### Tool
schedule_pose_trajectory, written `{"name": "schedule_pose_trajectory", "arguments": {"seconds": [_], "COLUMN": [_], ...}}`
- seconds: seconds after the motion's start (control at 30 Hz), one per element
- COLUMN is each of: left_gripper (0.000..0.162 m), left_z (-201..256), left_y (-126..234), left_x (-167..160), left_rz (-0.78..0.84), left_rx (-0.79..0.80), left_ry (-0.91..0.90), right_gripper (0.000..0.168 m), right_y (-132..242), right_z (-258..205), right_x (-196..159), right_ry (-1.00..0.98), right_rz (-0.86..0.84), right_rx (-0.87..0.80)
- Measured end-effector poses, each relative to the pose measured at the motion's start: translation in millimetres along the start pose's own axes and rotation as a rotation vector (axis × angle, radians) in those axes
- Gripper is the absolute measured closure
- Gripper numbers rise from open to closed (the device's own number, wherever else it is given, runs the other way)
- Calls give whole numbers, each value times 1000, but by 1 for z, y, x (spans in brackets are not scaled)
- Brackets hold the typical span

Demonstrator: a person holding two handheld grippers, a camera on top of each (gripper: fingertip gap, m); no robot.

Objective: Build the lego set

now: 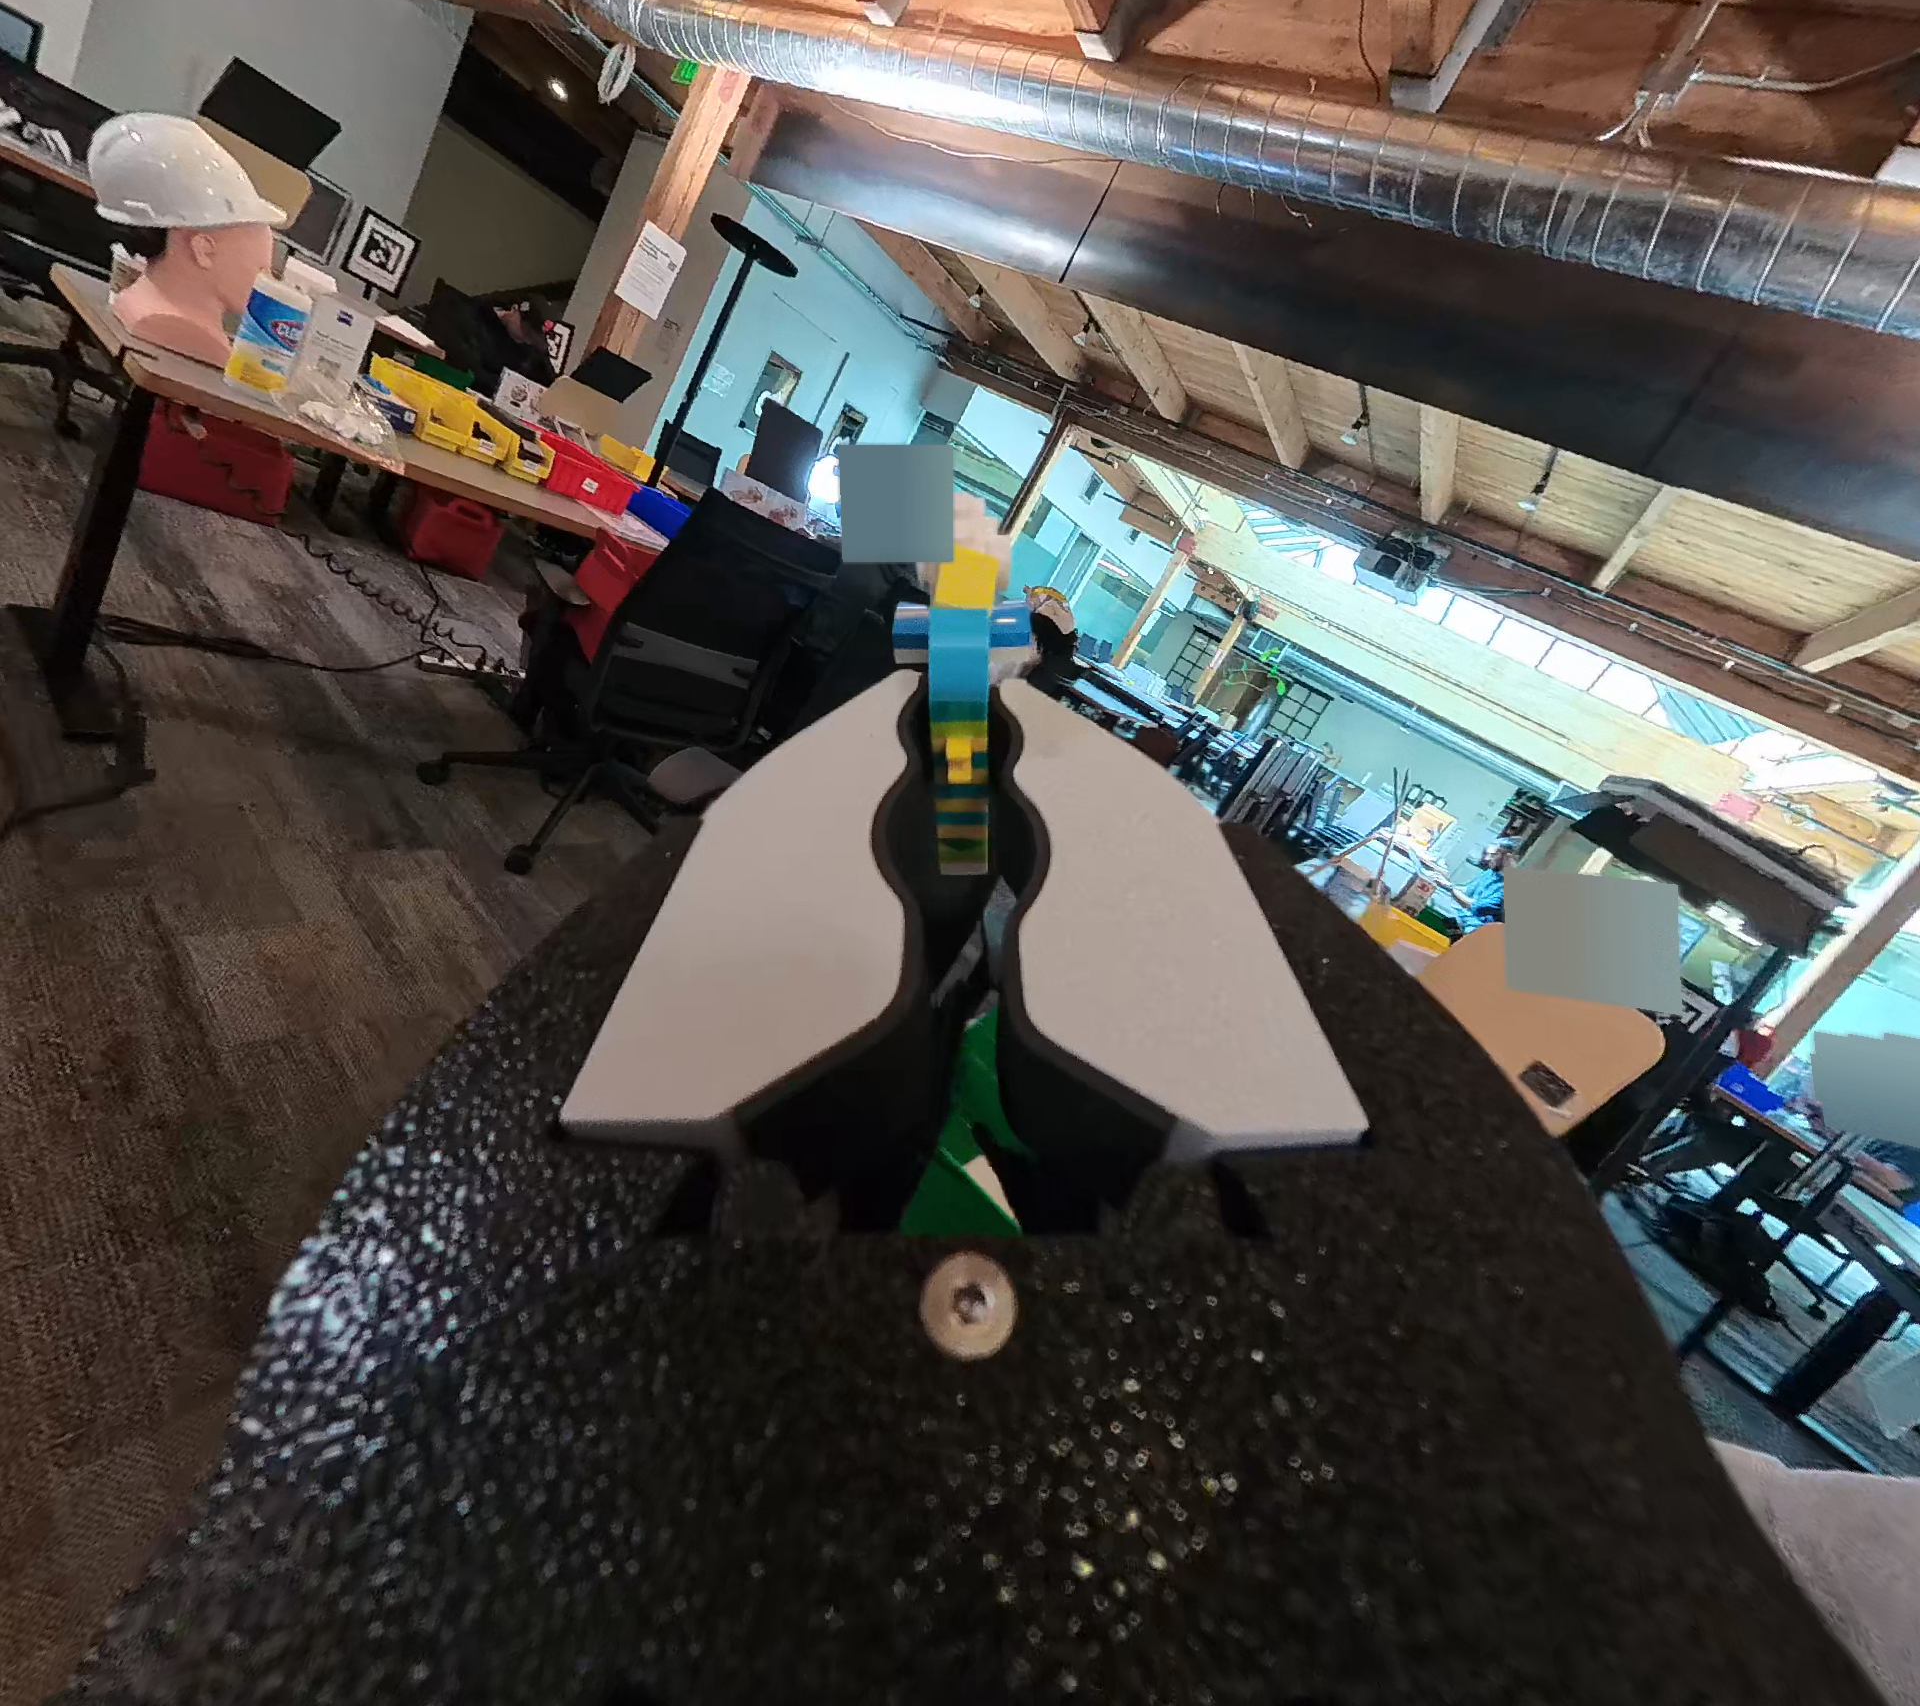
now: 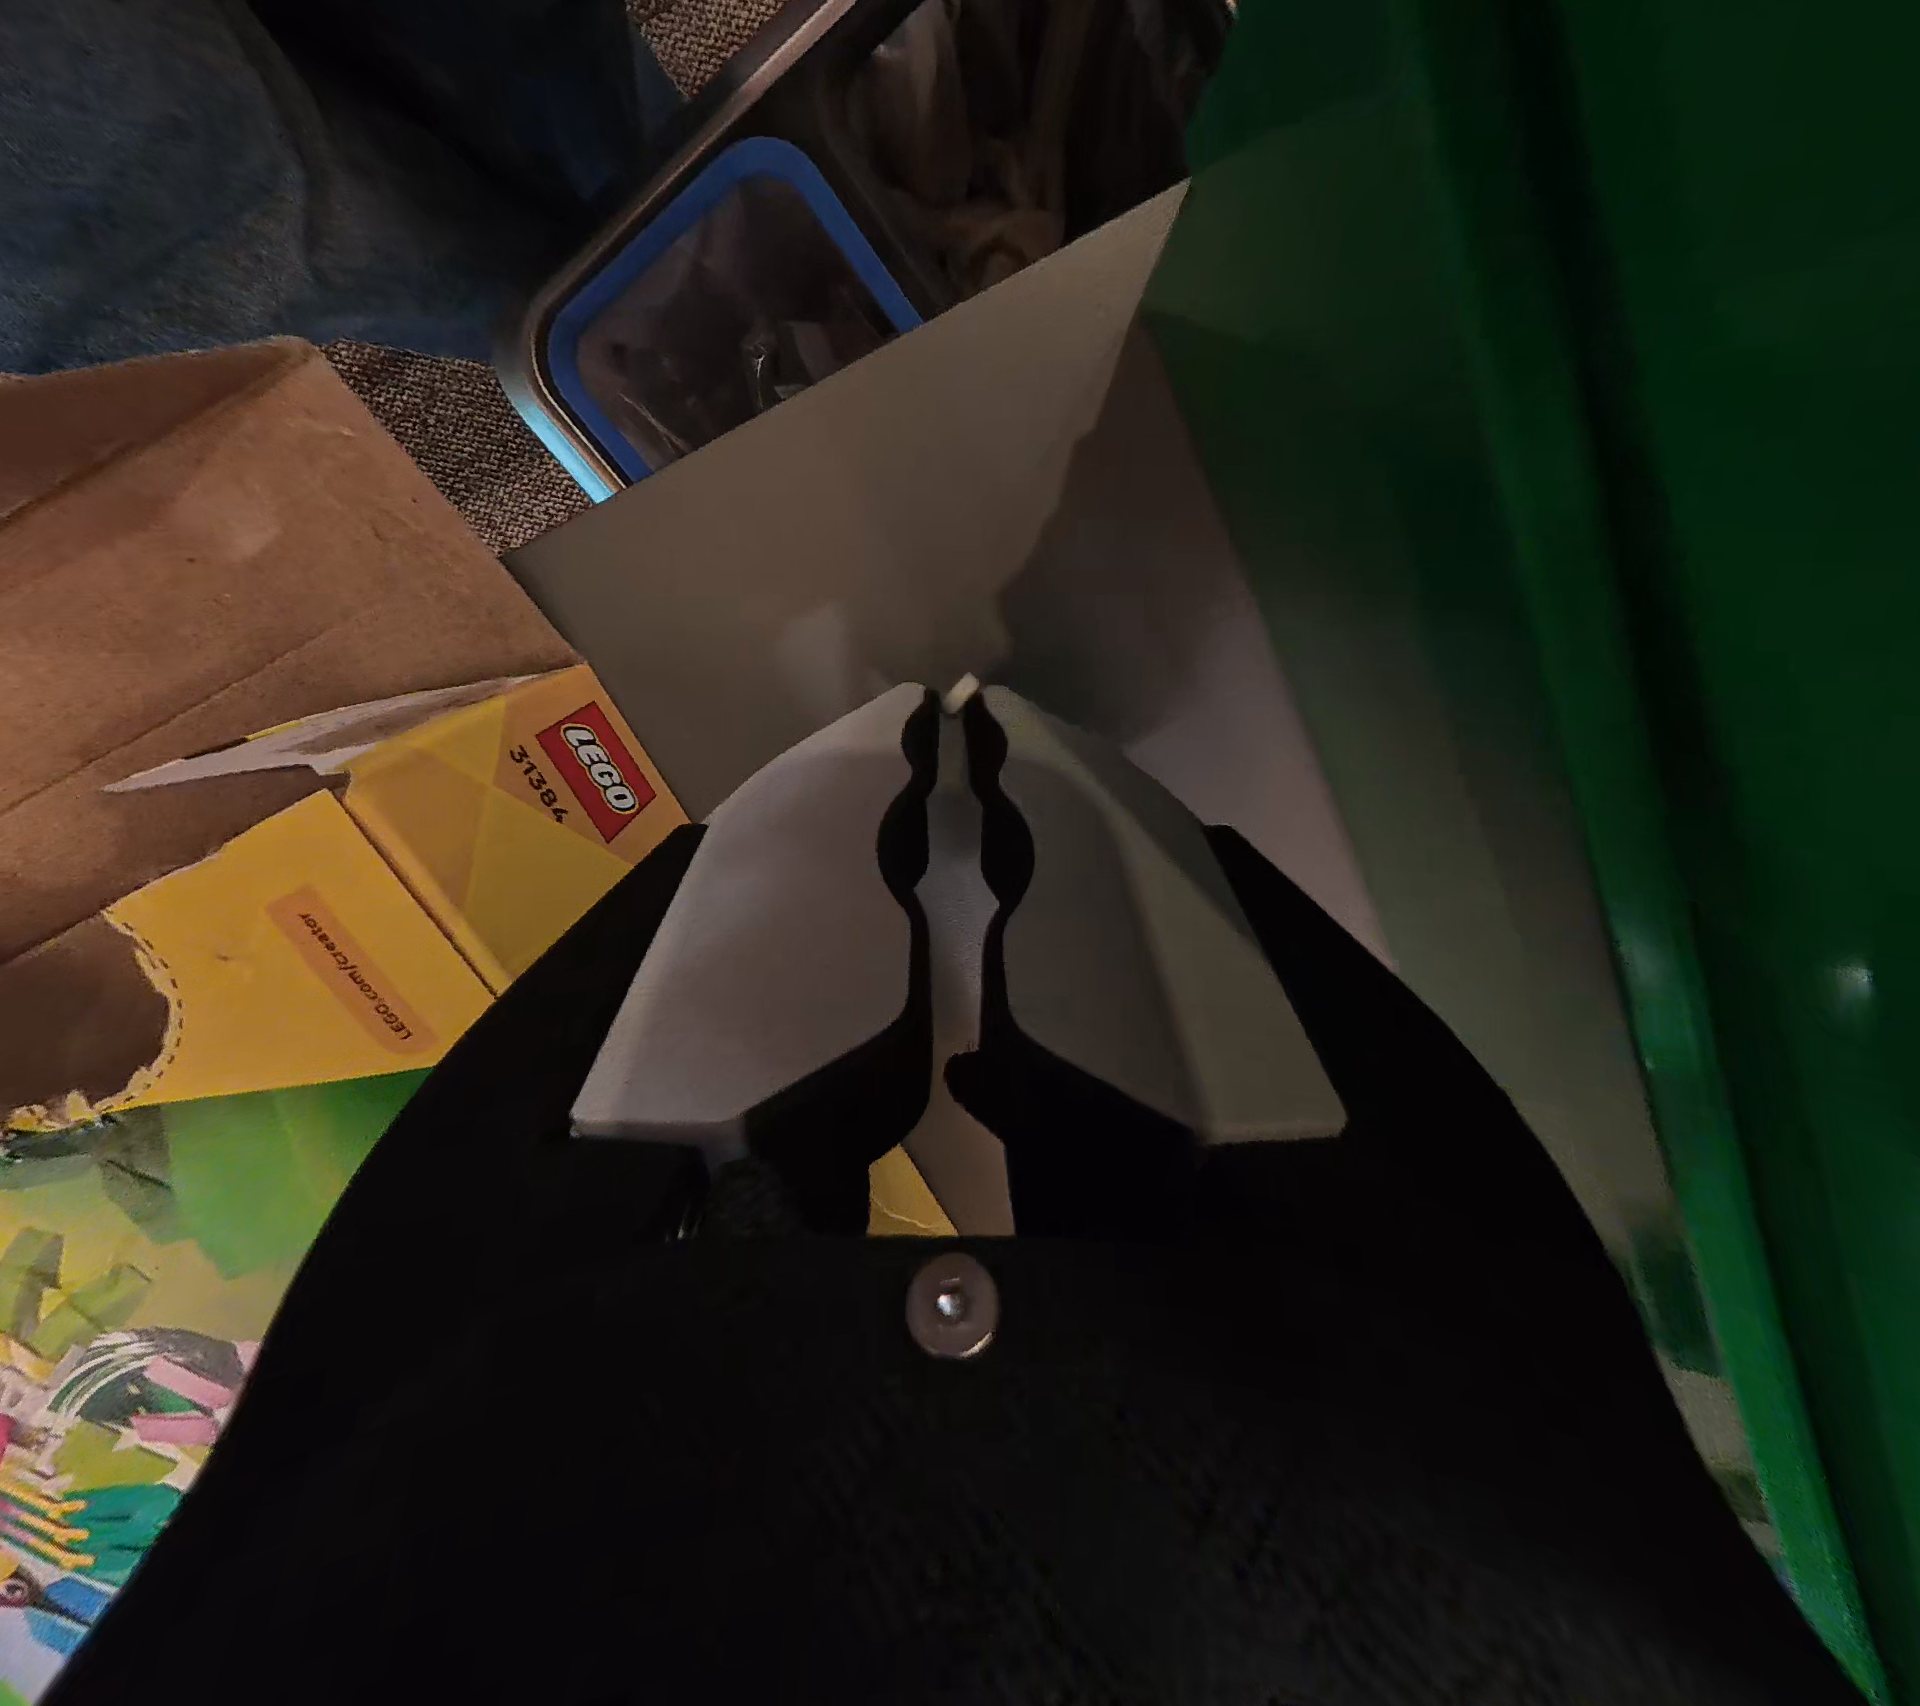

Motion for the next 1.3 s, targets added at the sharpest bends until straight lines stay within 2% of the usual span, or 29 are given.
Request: {"name": "schedule_pose_trajectory", "arguments": {"seconds": [0.33, 0.6, 0.73, 0.87, 1.03, 1.2, 1.3], "left_gripper": [154, 154, 154, 154, 154, 154, 154], "left_z": [3, 5, 3, 3, 0, -11, -32], "left_y": [7, 19, 22, 20, 12, -9, -22], "left_x": [-1, 3, 5, 4, 2, 11, 21], "left_rz": [7, 19, 29, 37, 35, 40, 45], "left_rx": [27, 50, 59, 54, 42, -6, -15], "left_ry": [-22, -44, -45, -41, -21, -15, -34], "right_gripper": [167, 167, 167, 167, 167, 167, 167], "right_y": [4, 39, 59, 86, 123, 138, 145], "right_z": [4, 25, 29, 32, 30, 18, 18], "right_x": [-4, -30, -49, -67, -96, -108, -107], "right_ry": [-32, -84, -171, -309, -560, -738, -850], "right_rz": [4, -65, -84, -82, -44, -39, -26], "right_rx": [-12, -118, -192, -368, -730, -887, -957]}}
Point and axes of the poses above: each gripper's, where its closed fingertips meet, y back along the fingers, x out of its top, z = x × y across the jaws, the point moved 5 cm from there along y, back along the fingers, and after that the axes turned 3 degrees about -y, right-handed, at the moved point
